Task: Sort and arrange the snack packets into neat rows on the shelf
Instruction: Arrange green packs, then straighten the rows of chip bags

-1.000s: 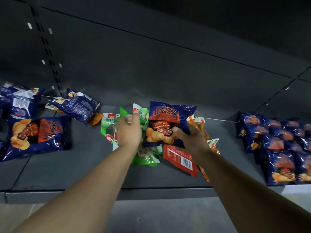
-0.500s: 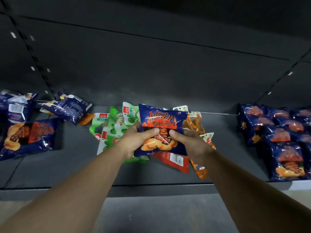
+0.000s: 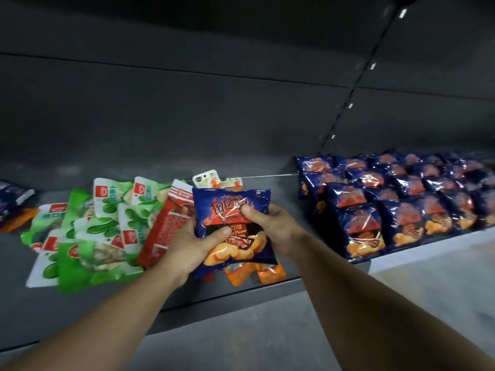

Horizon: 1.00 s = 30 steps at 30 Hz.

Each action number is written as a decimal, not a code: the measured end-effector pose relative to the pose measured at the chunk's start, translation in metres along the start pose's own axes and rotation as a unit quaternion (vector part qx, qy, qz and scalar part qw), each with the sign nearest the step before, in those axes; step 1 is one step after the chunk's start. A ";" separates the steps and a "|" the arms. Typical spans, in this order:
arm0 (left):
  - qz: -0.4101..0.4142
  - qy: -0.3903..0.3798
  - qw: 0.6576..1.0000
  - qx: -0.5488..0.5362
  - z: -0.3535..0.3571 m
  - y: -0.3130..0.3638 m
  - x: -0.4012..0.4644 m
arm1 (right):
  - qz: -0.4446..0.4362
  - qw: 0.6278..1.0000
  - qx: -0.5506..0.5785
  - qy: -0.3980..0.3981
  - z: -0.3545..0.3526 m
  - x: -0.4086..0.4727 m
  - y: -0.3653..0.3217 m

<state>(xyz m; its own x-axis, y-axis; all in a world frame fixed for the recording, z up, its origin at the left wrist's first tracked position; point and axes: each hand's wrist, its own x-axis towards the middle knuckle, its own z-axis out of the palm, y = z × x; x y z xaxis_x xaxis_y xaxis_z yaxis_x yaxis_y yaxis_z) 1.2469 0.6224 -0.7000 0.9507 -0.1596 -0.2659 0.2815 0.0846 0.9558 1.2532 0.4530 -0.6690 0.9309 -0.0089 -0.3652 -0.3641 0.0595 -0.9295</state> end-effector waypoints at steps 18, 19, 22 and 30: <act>-0.070 0.013 0.995 0.067 0.124 -0.015 0.034 | -0.031 0.986 0.015 0.166 -0.110 0.013 0.027; -0.075 0.022 0.995 0.067 0.128 -0.016 0.035 | -0.033 0.984 0.007 0.177 -0.112 0.014 0.027; -0.078 0.040 0.993 0.079 0.142 -0.012 0.036 | -0.044 0.979 -0.039 0.197 -0.118 0.018 0.030; -0.091 0.039 0.968 0.231 0.133 -0.011 0.073 | -0.023 0.966 -0.086 0.243 -0.118 0.050 0.025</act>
<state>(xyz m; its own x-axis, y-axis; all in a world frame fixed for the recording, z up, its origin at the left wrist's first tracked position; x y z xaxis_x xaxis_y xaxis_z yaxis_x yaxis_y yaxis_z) 1.2956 0.4789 -0.7133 0.9024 -0.0547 -0.4274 0.3749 -0.3892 0.8414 1.2866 0.3363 -0.7170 0.8375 -0.4769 -0.2667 -0.3616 -0.1178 -0.9249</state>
